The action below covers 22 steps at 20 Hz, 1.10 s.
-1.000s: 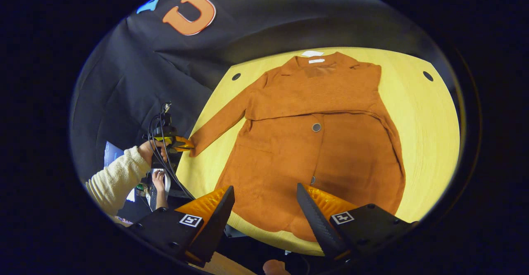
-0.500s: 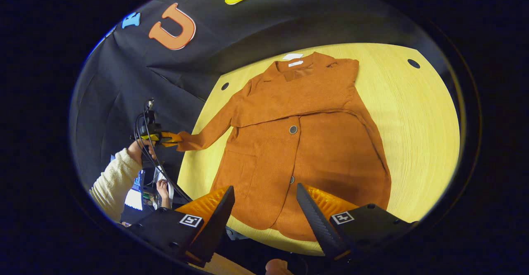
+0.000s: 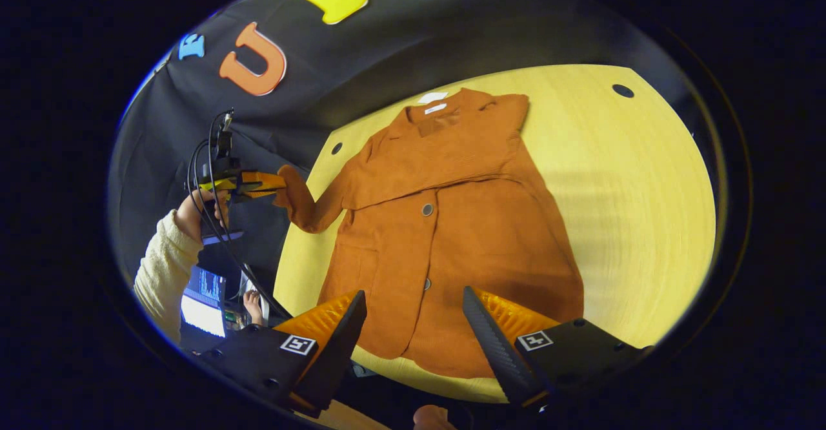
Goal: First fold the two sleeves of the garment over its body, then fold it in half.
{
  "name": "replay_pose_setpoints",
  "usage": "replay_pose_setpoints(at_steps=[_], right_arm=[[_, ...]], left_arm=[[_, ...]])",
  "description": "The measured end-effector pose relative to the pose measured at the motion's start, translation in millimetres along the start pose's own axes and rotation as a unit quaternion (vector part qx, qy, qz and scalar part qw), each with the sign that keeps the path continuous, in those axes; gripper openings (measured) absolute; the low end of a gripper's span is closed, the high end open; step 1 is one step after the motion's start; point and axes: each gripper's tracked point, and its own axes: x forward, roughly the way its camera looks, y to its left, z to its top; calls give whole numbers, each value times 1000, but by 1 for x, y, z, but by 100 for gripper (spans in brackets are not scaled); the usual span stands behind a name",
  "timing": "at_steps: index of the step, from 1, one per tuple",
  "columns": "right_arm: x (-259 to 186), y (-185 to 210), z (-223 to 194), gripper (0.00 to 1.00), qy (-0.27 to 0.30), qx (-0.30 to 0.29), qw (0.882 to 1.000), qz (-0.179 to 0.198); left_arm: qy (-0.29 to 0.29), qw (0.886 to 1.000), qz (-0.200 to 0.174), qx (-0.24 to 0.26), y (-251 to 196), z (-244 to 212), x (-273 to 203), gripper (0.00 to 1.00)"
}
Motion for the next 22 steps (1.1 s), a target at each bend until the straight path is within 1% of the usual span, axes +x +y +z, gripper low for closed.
replay_pose_setpoints(at_steps=[1, 5, 6, 7, 10, 15, 17, 19, 21, 22], right_arm=[[-3, -6, 0, 97, -4, 6, 1000, 0], [-19, -41, -11, 97, -12, 13, 1000, -21], [-25, -49, -12, 97, -15, 18, 999, -24], [-31, -56, -14, 97, -17, 24, 999, -26], [-42, -72, -16, 97, -26, 40, 998, -30], [-61, -97, -21, 97, -33, 37, 998, -46], [-66, -107, -26, 97, -32, 33, 997, -55], [-73, -114, -31, 97, -30, 31, 997, -60], [-78, -120, -38, 97, -26, 29, 997, -64], [-78, -123, -41, 97, -22, 27, 997, -68]], left_arm=[[1, 1000, -14, 11, -26, 3, 2, 3], [-4, 996, -59, 66, -136, 8, 3, 3], [-3, 995, -69, 78, -165, 7, 5, 0], [1, 993, -81, 90, -197, 4, 6, 3], [7, 987, -100, 123, -275, -8, 12, 3], [38, 980, -133, 141, -395, -42, 21, 3], [40, 978, -130, 156, -432, -46, 23, 3], [24, 977, -122, 172, -462, -39, 25, 3], [15, 978, -115, 170, -488, -32, 25, 3], [16, 980, -117, 160, -478, -44, 35, 4]])
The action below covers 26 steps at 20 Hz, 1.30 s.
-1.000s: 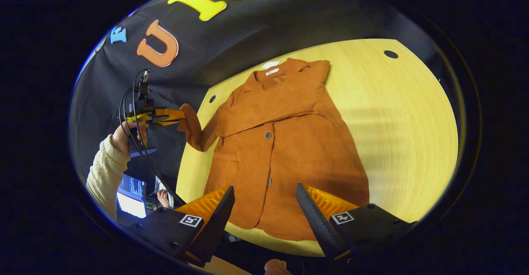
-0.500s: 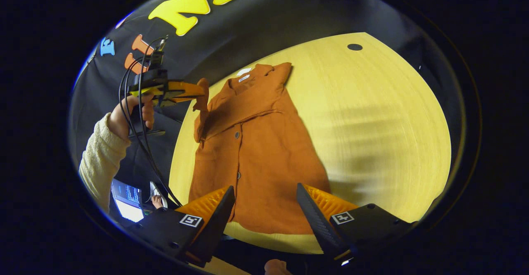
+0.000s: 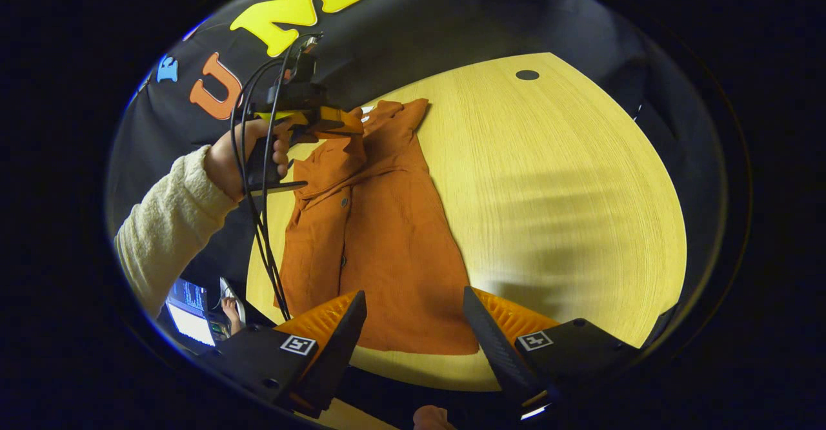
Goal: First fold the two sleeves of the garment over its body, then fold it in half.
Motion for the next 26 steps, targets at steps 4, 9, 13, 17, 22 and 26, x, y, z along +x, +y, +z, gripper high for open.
replay_pose_setpoints(at_steps=[4, 9, 13, 17, 22, 26], right_arm=[[-2, -4, -1, 97, 4, -9, 1000, -4], [0, 4, 4, 97, 2, -21, 1000, -3], [1, 14, 7, 97, -4, -35, 999, -3], [7, 25, 5, 97, -5, -35, 999, -6], [17, 49, 2, 97, -8, -42, 999, -3], [30, 73, -2, 97, -9, -49, 999, 2]], left_arm=[[1, 999, -11, -35, -1, 2, 6, 7], [-6, 998, -32, -61, -5, -3, -1, 16], [-52, 992, -83, -81, -14, -3, -19, 61], [-71, 995, -49, -48, 22, -24, -34, 84], [-104, 992, -35, -67, 75, -52, -68, 85], [-117, 989, 16, -86, 145, -85, -98, 89]])
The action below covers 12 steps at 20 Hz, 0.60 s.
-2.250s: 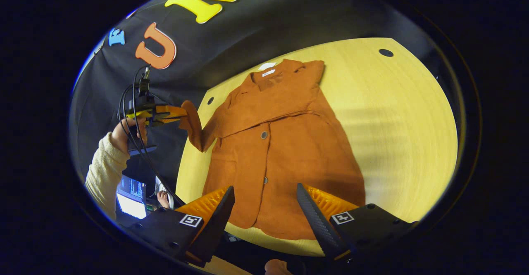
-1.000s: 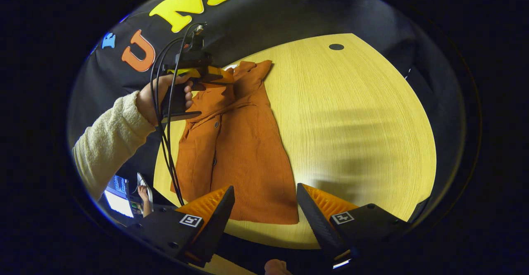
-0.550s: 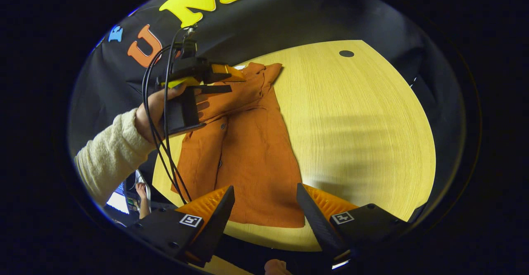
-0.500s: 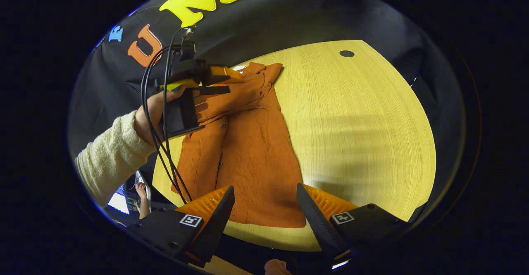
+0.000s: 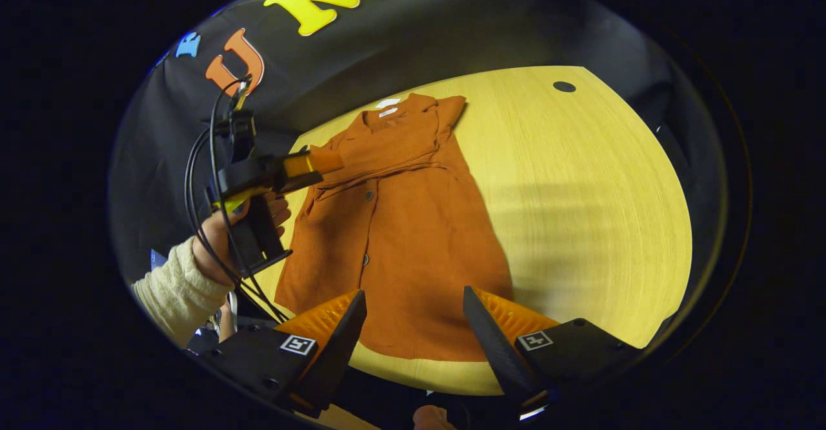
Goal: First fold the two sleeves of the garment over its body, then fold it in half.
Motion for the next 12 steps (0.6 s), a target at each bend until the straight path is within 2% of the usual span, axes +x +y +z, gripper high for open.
replay_pose_setpoints(at_steps=[2, 4, 8, 10, 11, 12], right_arm=[[7, 9, -2, 97, 0, -5, 1000, 0], [13, 14, -5, 97, 3, -12, 1000, -3], [26, 14, -12, 97, 13, -21, 1000, -18], [30, 6, -17, 97, 19, -24, 999, -25], [30, 2, -19, 97, 22, -25, 999, -30], [32, -4, -21, 97, 26, -27, 999, -37]], left_arm=[[-5, 999, 35, 4, 41, -10, -15, 90], [-3, 998, 65, 4, 83, -25, -31, 97], [18, 993, 118, 4, 151, -67, -67, 98], [34, 991, 131, 0, 173, -87, -86, 98], [42, 990, 137, -4, 188, -94, -81, 98], [49, 989, 143, -7, 200, -109, -99, 98]])
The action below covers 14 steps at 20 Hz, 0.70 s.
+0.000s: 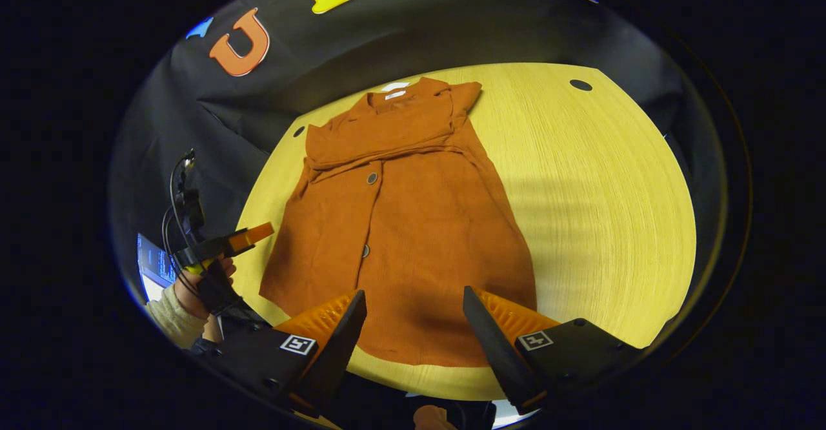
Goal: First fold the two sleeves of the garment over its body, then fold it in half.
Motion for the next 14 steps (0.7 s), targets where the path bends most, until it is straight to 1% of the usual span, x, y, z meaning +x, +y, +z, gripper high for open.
replay_pose_setpoints(at_steps=[2, 5, 6, 8, 10, 11, 12, 13, 14], right_arm=[[6, -12, -6, 97, 11, -3, 1000, -11], [9, -31, -14, 97, 26, -6, 999, -28], [9, -36, -18, 97, 31, -5, 999, -31], [9, -43, -22, 97, 39, -7, 999, -34], [9, -48, -29, 97, 49, -26, 998, -35], [7, -55, -32, 97, 55, -38, 997, -37], [5, -61, -35, 93, 61, -45, 996, -38], [3, -65, -40, 97, 71, -46, 996, -34], [1, -68, -44, 97, 79, -39, 996, -25]], left_arm=[[17, 1000, 3, -9, 18, -18, -17, 98], [50, 999, -6, -8, 24, -39, -25, 100], [66, 998, -18, -4, 21, -46, -27, 98], [90, 995, -46, 5, 14, -52, -30, 98], [100, 992, -75, 13, 12, -55, -32, 98], [117, 989, -94, 19, 11, -62, -34, 98], [131, 984, -115, 23, 9, -68, -38, 98], [149, 979, -136, 26, 9, -74, -42, 98], [170, 972, -158, 29, 8, -80, -45, 98]])
